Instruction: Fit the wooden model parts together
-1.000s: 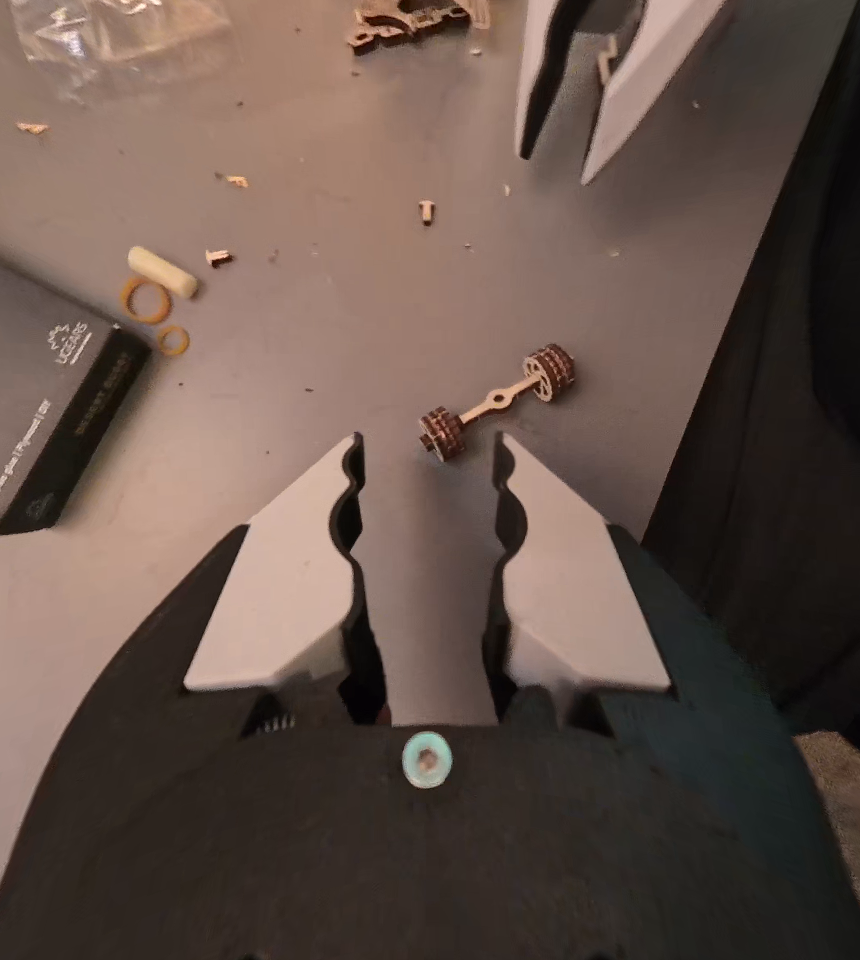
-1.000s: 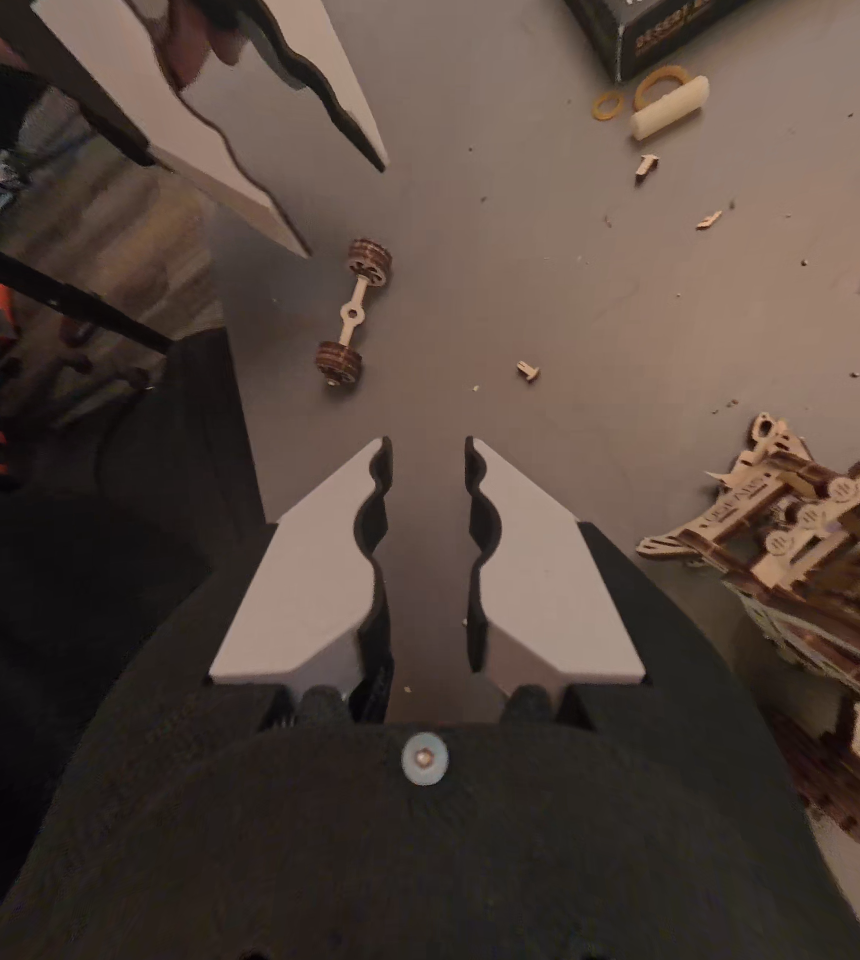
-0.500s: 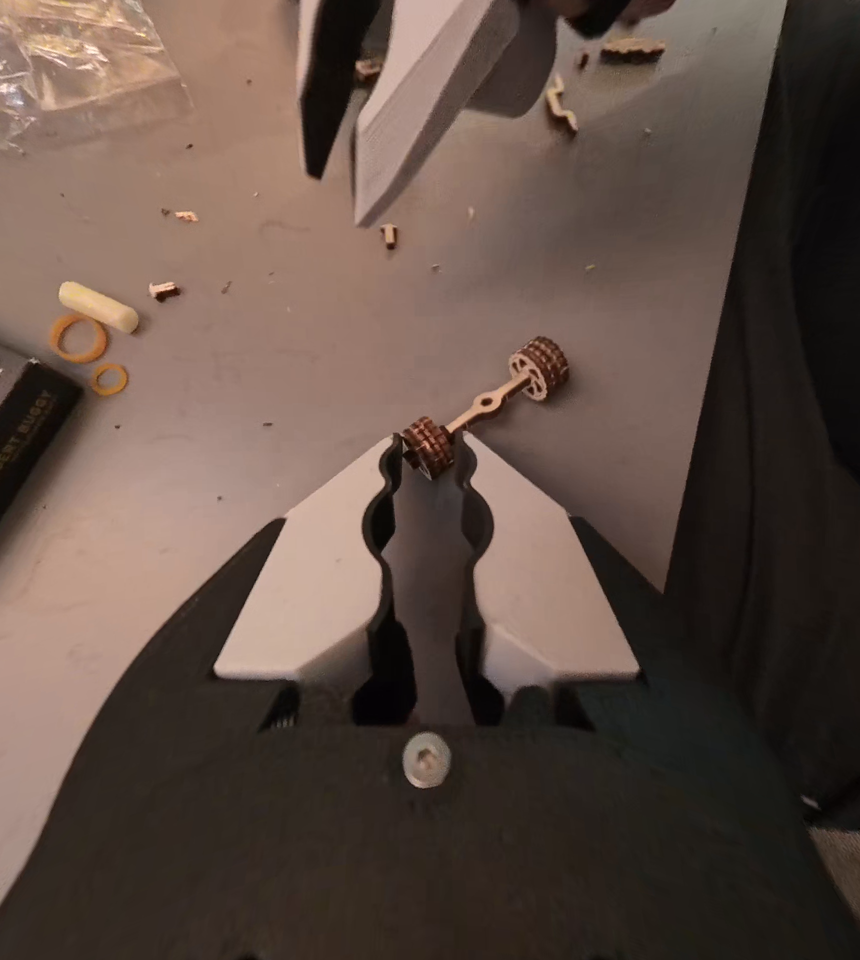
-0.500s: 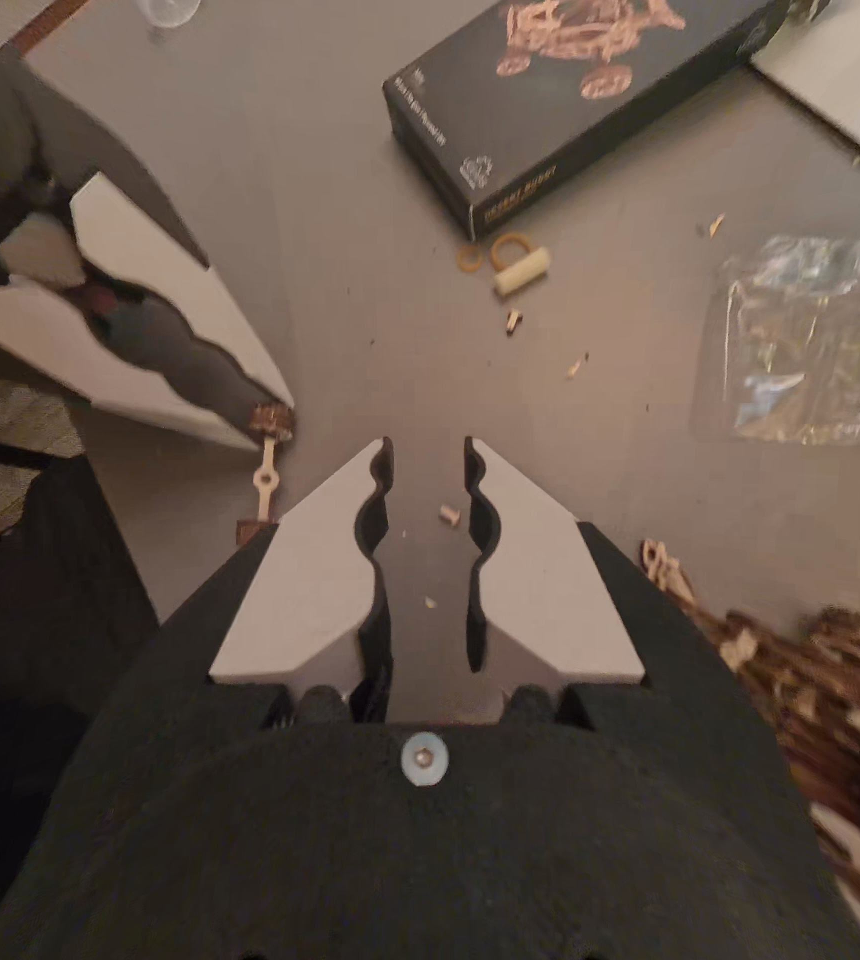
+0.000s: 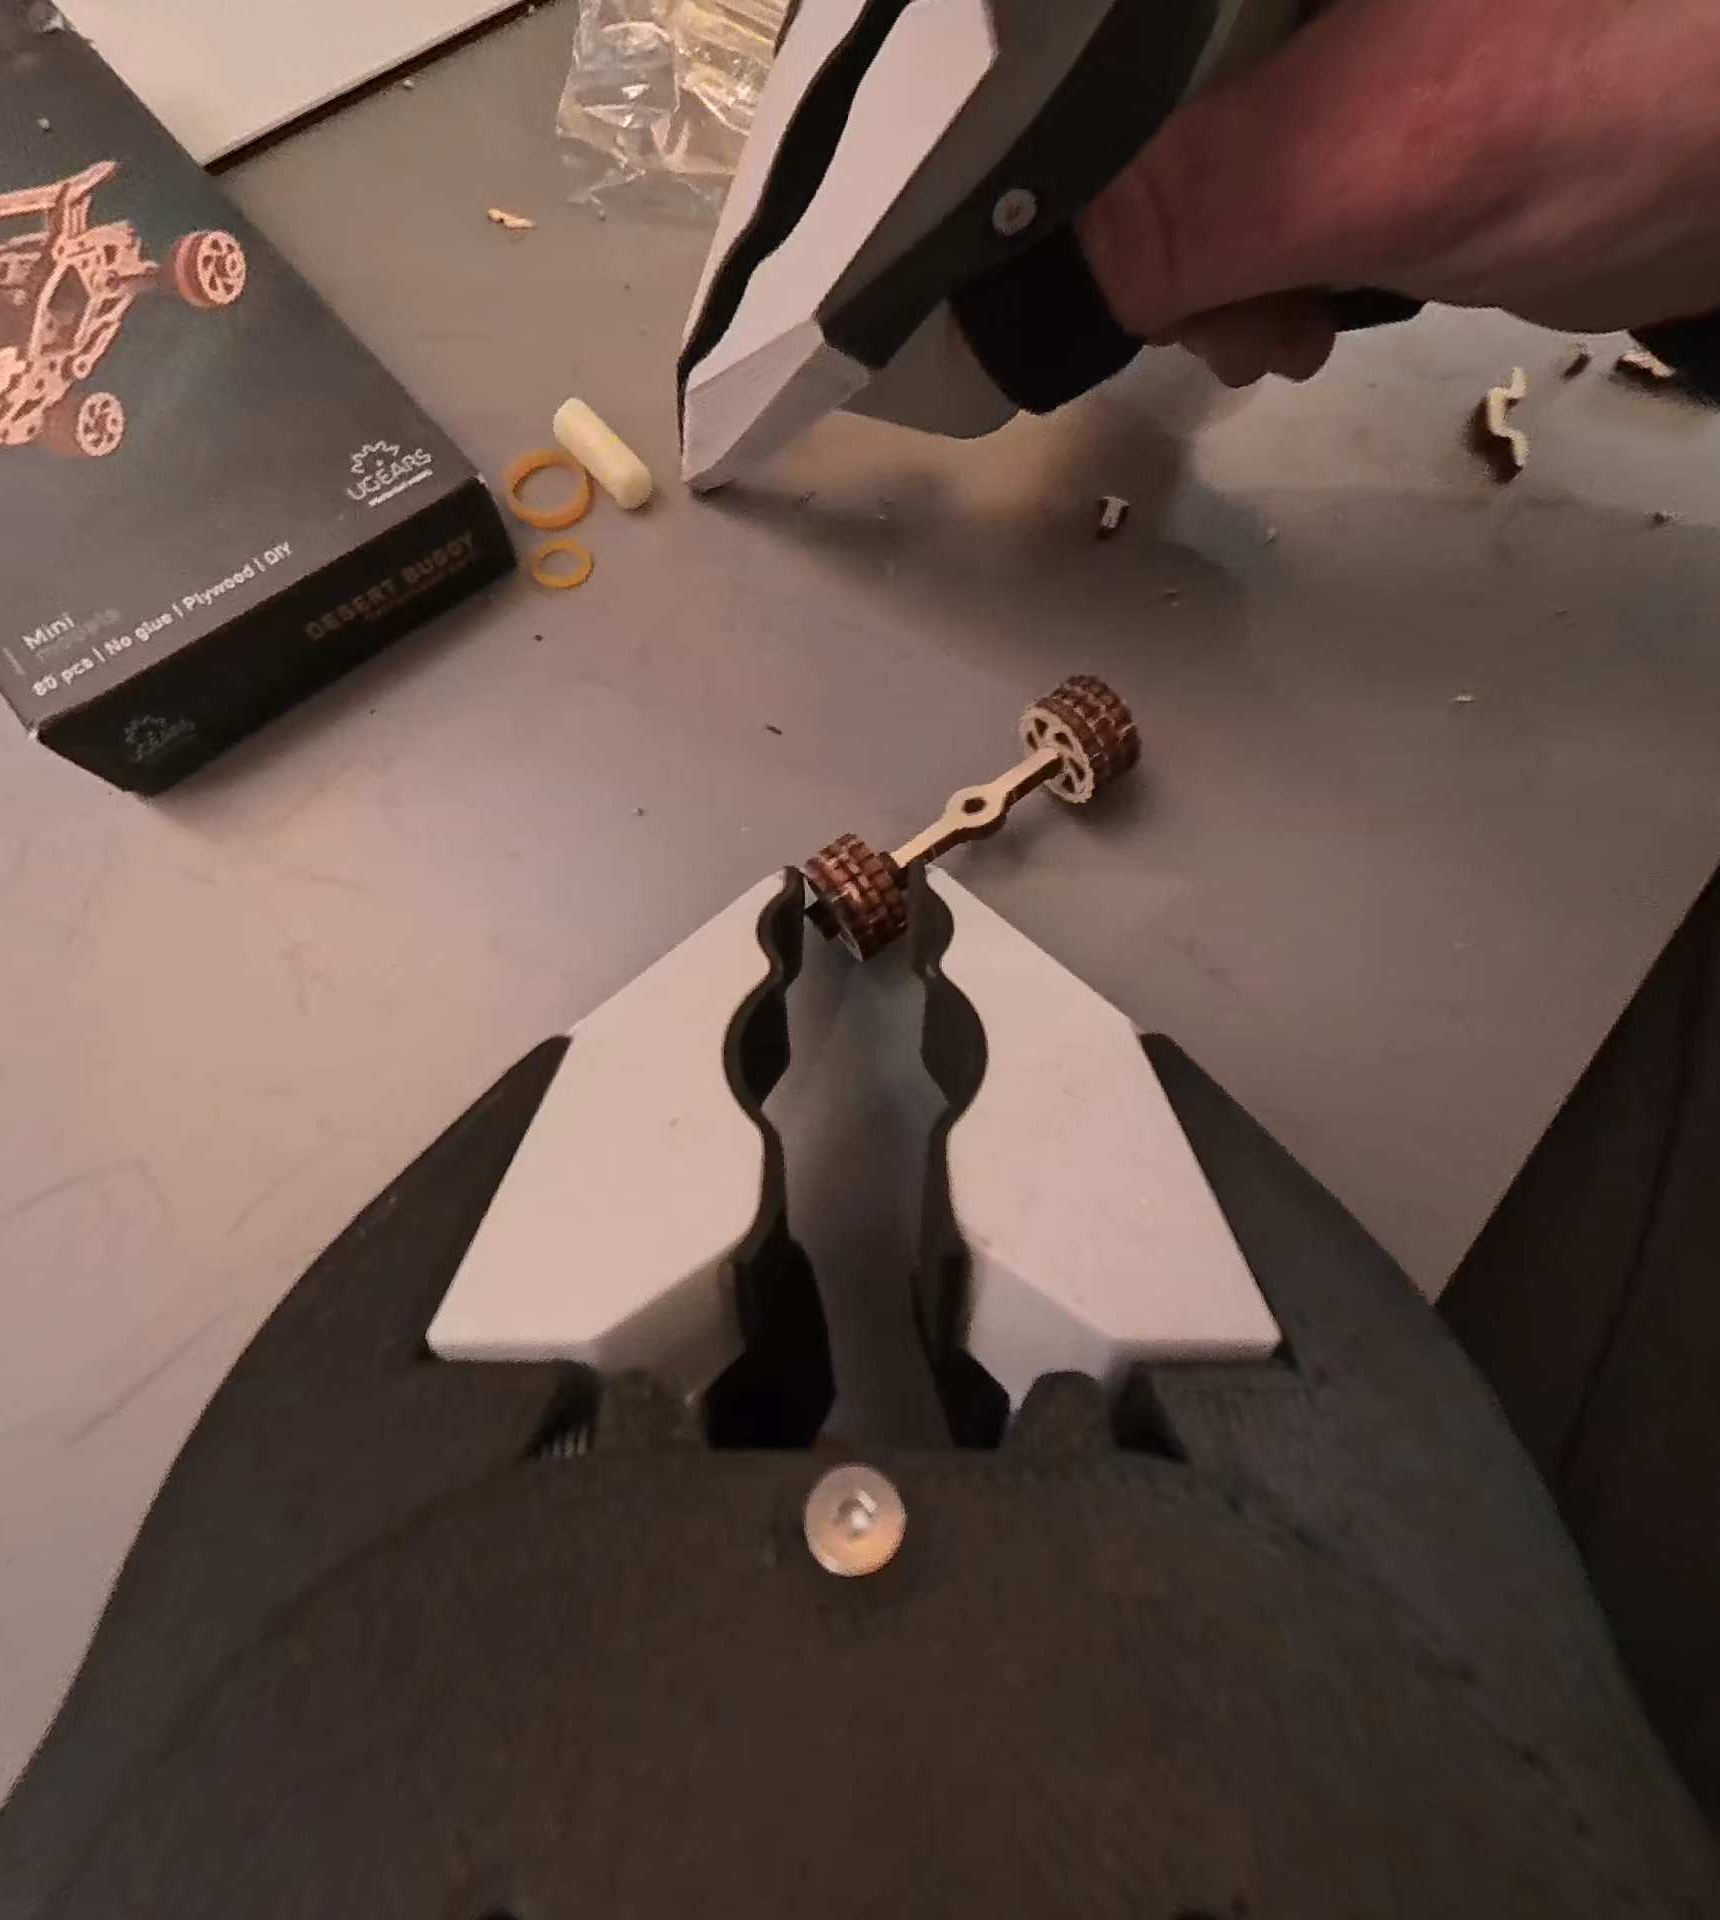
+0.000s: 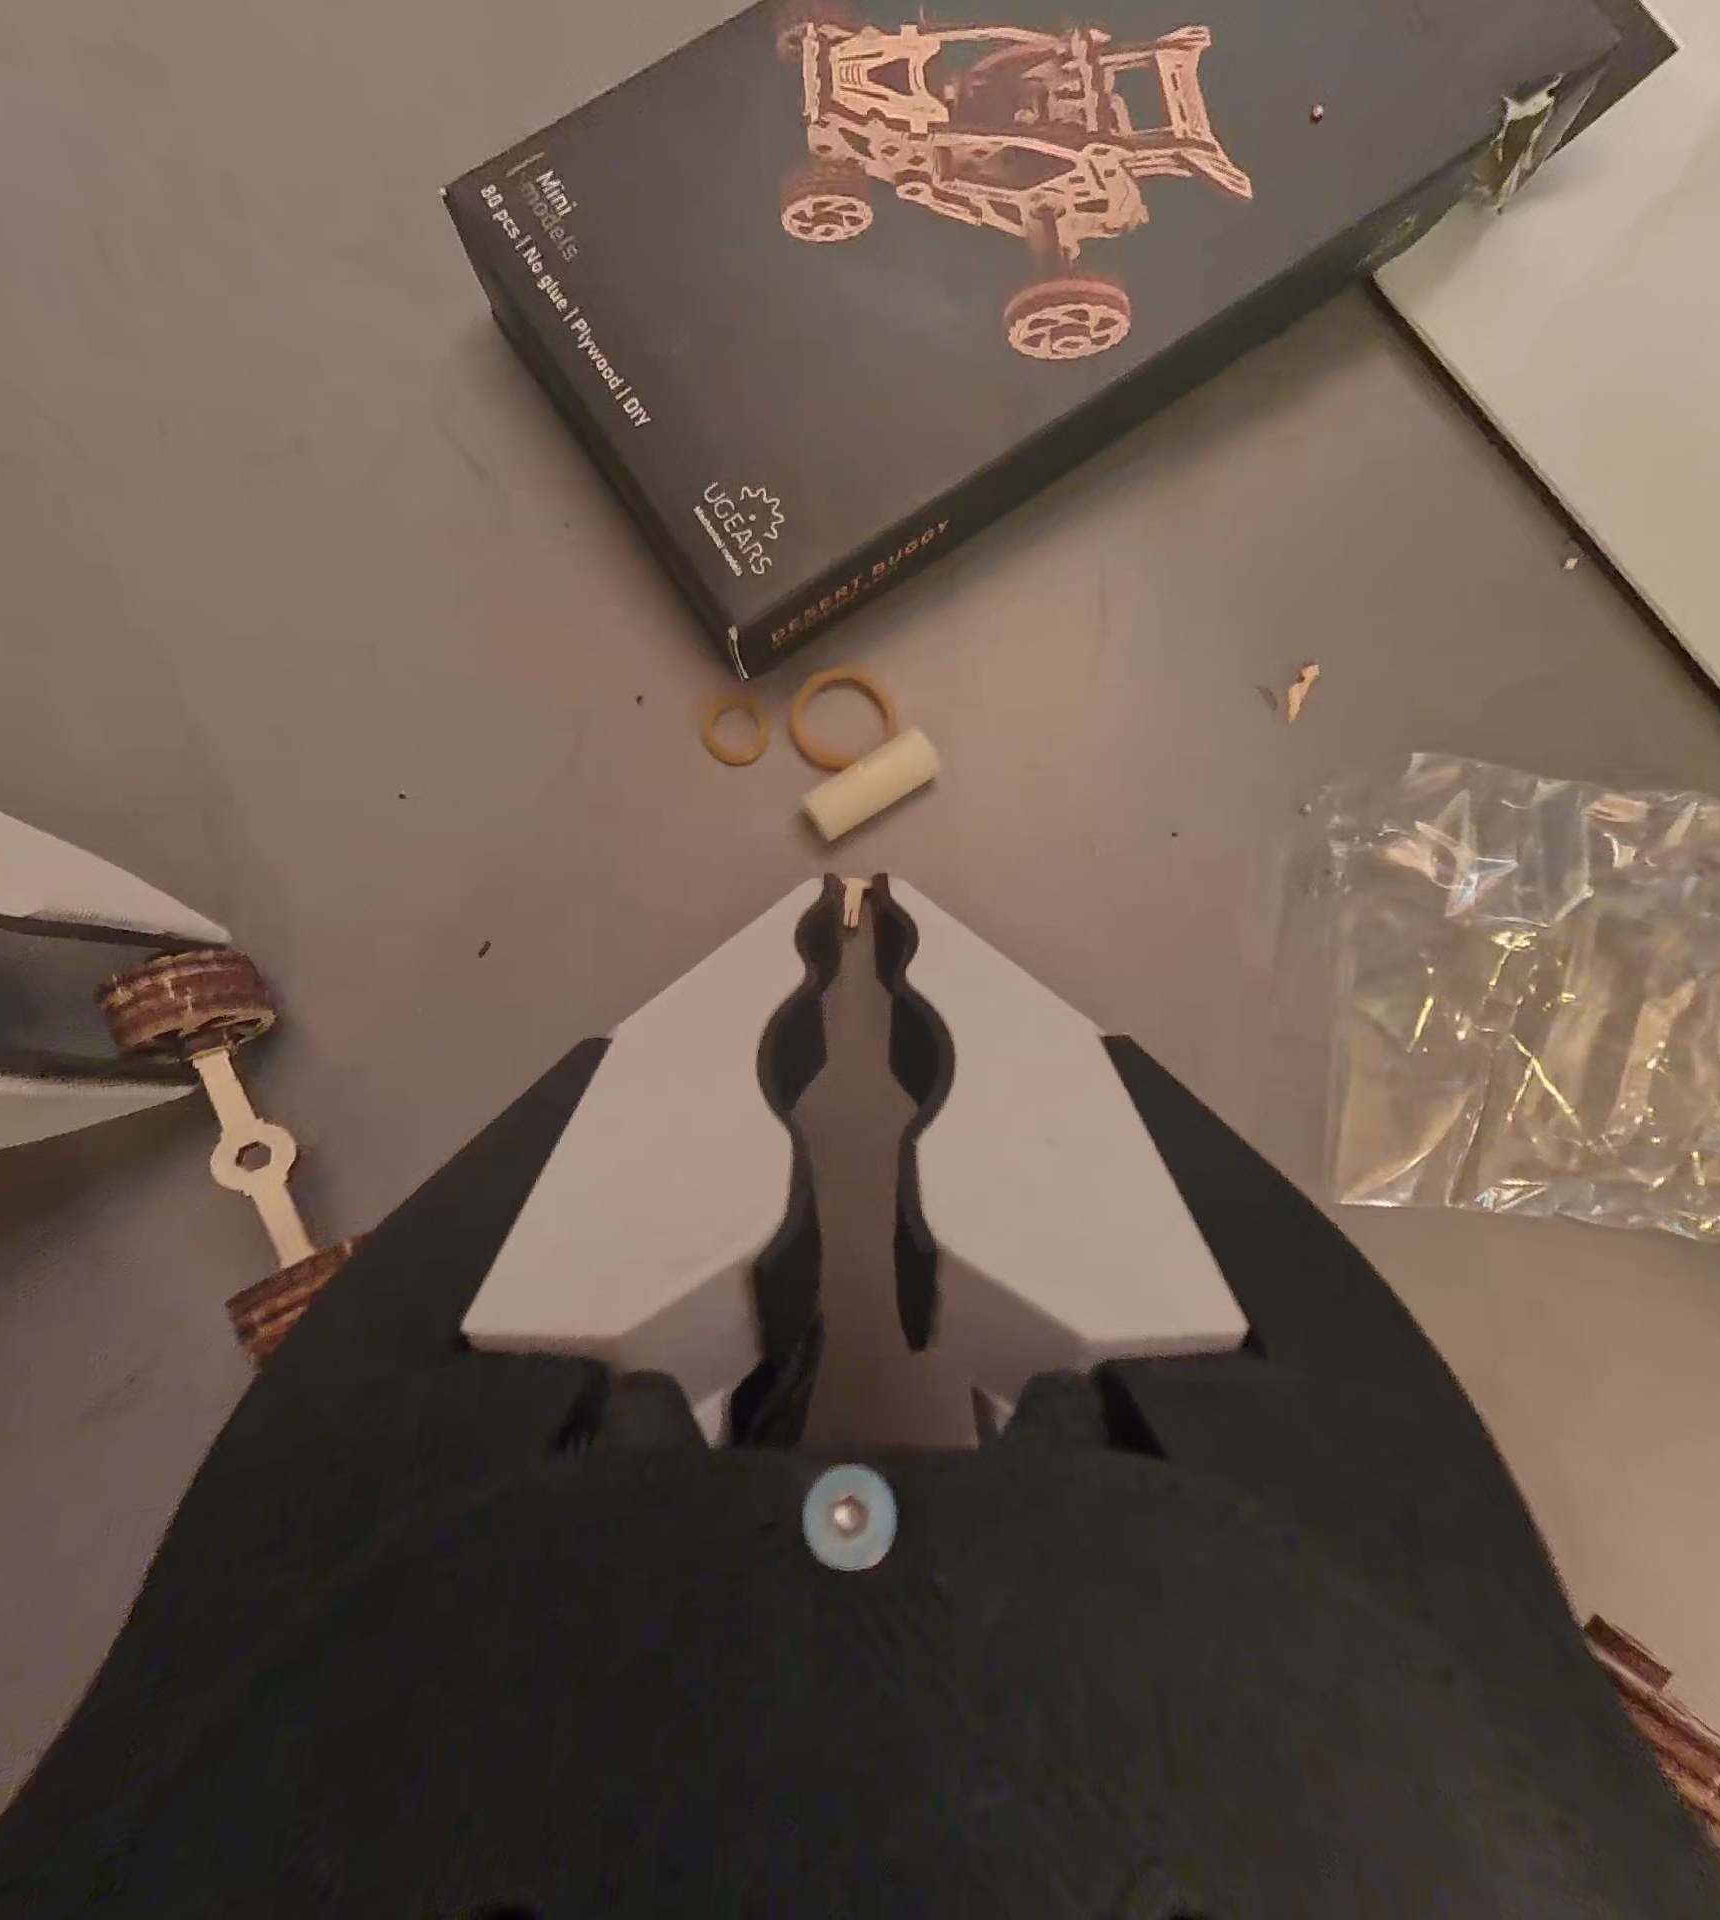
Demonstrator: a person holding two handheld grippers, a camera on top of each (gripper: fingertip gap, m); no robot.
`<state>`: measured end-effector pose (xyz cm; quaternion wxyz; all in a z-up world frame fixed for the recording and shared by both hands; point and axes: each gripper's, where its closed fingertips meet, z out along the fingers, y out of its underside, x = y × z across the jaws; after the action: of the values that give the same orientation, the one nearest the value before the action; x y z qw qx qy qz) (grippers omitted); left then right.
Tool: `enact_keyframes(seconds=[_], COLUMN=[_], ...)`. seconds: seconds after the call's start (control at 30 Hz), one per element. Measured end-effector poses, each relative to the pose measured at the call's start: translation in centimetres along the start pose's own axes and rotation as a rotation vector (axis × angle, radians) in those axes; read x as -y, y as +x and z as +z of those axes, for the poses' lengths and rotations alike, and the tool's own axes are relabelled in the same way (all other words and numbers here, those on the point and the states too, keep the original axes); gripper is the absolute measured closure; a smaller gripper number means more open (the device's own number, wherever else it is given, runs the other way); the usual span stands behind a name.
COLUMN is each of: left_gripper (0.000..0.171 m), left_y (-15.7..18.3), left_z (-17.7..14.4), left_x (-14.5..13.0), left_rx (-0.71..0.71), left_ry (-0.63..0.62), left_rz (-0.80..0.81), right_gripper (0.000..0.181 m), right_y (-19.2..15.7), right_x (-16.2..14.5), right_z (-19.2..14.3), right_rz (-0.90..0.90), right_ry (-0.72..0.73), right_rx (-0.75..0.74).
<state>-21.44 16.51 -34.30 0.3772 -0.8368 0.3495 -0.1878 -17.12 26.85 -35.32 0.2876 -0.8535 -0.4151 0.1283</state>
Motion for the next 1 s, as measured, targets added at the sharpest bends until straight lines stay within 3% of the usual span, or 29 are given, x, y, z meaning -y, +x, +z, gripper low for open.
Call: enact_keyframes(seconds=[0.23,0.37,0.5,0.6,0.73,1.0], left_gripper=[0.135,0.13,0.138,0.146,0.155,0.161], left_y=[-0.3,-0.7,0.3,1.8,2.9,3.0], left_z=[-2.0,-3.2,-4.5,-4.8,-5.0,-4.9], left_x=[1.8,4.4,8.8,11.2,13.1,13.7], left_rx=[-0.038,0.014,0.096,0.158,0.227,0.228], left_ry=[0.142,0.244,0.377,0.424,0.454,0.463], left_rz=[-0.053,0.012,0.159,0.322,0.423,0.362], right_gripper=[0.179,0.179,0.179,0.178,0.179,0.178], right_y=[-1.4,-4.5,-6.2,-6.7,-7.1,-6.9], right_x=[0.5,2.9,4.7,5.2,5.1,5.3], right_z=[-2.6,-7.1,-11.9,-13.8,-14.4,-15.4], right_rz=[0.037,0.354,0.575,0.726,0.832,0.902], right_ry=[0.102,0.29,0.445,0.499,0.533,0.611], right_rx=[0.115,0.506,0.805,0.945,1.004,1.03])
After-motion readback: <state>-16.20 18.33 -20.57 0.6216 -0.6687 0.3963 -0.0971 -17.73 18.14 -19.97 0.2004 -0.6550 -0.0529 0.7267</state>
